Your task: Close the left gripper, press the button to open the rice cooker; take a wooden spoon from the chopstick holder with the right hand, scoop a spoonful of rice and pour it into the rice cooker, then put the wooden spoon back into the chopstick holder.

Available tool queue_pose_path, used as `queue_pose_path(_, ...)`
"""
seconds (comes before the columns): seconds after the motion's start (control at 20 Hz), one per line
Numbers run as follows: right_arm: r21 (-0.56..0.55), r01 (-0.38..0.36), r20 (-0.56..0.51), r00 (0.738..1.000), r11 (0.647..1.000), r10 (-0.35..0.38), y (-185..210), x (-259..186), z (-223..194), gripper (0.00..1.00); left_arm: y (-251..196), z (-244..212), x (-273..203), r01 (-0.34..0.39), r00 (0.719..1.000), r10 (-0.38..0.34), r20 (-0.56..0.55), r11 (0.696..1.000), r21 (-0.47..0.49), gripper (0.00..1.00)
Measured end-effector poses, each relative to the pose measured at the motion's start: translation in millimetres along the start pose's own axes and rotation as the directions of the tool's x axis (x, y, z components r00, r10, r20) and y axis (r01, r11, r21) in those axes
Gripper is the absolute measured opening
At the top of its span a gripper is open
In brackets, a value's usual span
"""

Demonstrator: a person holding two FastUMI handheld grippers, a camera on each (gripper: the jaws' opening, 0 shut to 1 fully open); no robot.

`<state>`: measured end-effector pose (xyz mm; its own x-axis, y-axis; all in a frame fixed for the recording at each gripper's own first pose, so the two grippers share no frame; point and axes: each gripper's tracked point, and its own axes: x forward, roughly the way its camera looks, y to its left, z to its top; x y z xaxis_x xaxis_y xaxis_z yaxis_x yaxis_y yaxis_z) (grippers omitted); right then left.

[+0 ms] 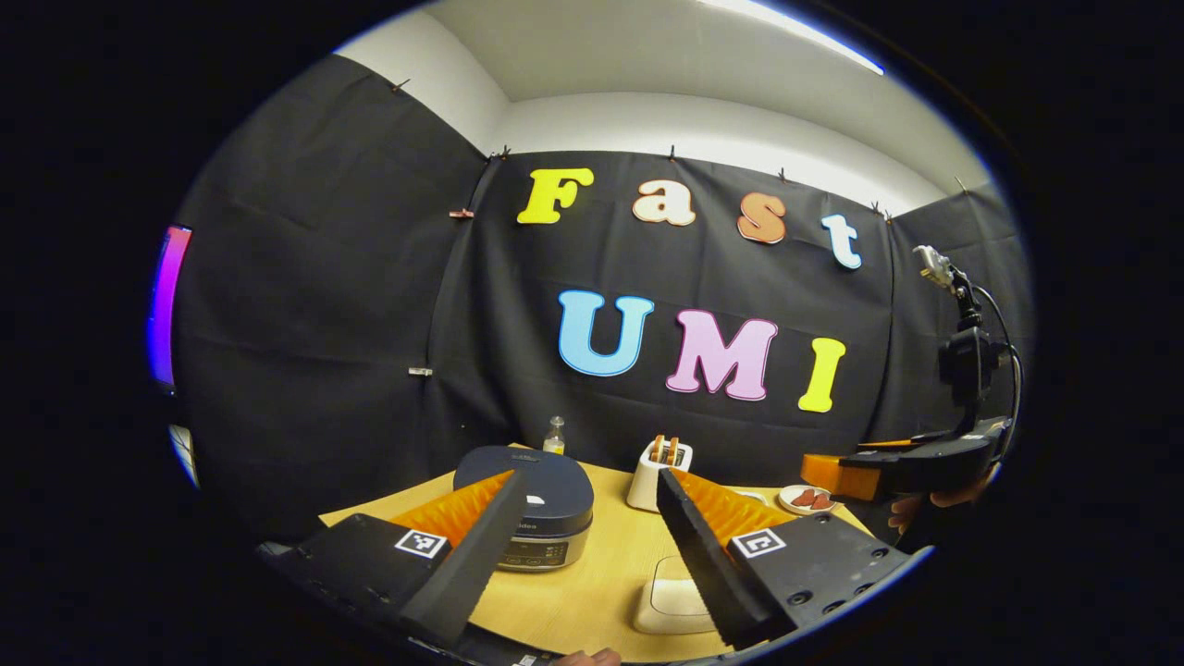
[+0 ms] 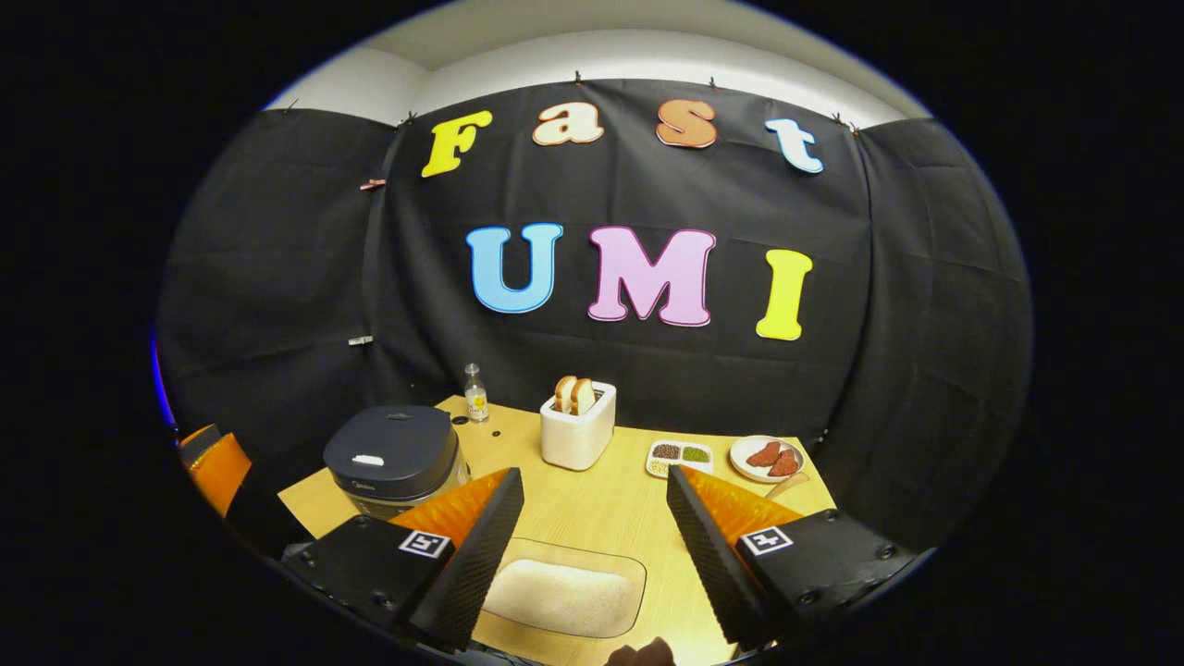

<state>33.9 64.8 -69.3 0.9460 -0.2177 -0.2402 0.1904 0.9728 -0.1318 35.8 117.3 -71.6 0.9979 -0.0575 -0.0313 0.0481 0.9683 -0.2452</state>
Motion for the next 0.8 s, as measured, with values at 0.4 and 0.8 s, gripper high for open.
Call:
queue_pose_path(0.4,-0.034,-0.001,-0.048,0.999,0.999,-0.001,18.2,-5.2,-14.8,0.98,17.6,-6.8,1.3,0.016,1.0,-0.017,-0.015,1.0,-0.026,0.95)
queue_pose_path(0.8,-0.032,0.0,-0.06,0.998,1.0,-0.002,20.6,-4.9,-16.2,0.98,10.1,-11.1,4.4,0.04,0.999,-0.04,-0.024,0.999,-0.021,0.95)
